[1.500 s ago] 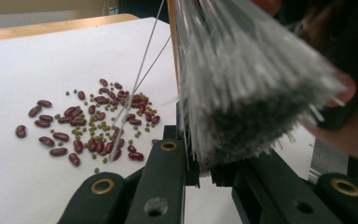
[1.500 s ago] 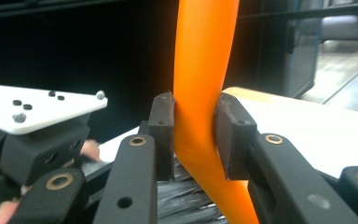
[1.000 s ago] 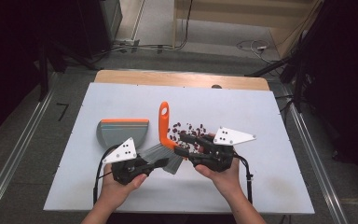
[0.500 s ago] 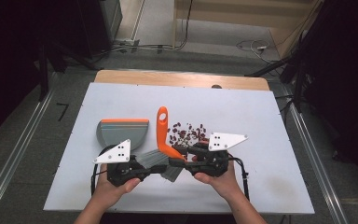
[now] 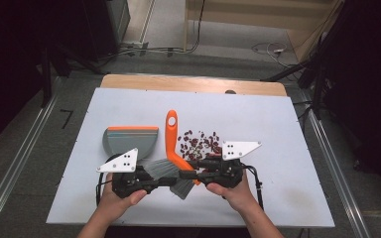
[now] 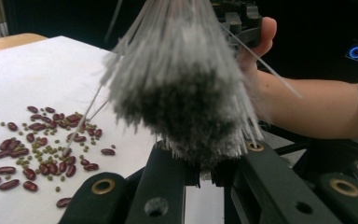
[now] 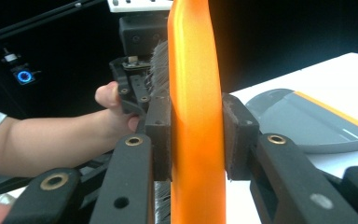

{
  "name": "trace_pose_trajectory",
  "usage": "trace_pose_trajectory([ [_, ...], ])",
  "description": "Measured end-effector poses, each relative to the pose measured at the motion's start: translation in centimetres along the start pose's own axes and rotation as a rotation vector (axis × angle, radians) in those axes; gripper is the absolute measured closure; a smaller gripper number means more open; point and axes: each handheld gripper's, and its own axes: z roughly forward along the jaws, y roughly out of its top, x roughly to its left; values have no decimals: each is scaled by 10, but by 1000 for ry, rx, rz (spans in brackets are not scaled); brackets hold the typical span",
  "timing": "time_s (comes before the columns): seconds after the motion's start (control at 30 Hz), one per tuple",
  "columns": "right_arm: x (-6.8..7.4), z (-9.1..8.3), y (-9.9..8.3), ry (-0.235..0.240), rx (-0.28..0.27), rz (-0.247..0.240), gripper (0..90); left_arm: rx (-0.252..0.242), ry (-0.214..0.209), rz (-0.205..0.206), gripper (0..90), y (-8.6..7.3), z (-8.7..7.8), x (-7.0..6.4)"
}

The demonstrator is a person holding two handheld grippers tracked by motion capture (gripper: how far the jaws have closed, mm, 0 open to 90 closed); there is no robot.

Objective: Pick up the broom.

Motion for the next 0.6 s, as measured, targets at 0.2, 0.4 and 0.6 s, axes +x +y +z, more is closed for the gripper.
trace_pose_trajectory([
  [0.2, 5, 1, 1, -68, 6, -25, 682, -2, 43, -10, 819, 0, 0, 2],
  [0.4, 10, 1, 4, -168, 17, -40, 683, -9, 153, -30, 634, 0, -2, 2],
  [0.6, 2, -9, 5, -237, 1, -7, 684, -18, 222, -50, 427, -1, -7, 5],
])
